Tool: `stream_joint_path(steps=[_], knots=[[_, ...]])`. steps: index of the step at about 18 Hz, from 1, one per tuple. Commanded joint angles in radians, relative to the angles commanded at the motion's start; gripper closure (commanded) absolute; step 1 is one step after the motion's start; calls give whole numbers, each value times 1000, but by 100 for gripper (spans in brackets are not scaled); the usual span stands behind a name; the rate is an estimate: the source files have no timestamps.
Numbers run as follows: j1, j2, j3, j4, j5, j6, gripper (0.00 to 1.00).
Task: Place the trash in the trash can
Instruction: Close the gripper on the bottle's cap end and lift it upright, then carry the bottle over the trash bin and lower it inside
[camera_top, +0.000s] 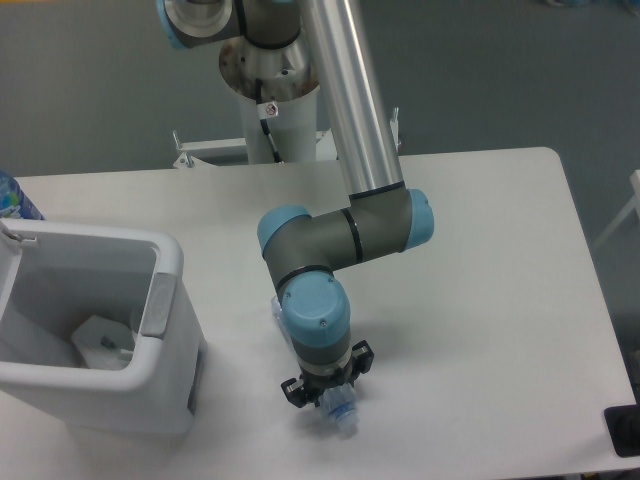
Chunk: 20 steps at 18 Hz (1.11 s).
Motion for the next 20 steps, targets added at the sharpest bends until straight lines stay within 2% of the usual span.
stream_joint_path(steps=[4,7,13,16,20], knots=[[-2,21,46,2,-18,6,38],[0,43,93,5,-78,12,38],[34,69,241,24,-207,31,38],[46,101,255,44,-230,106,38],[61,149,296,63,-334,132,38]])
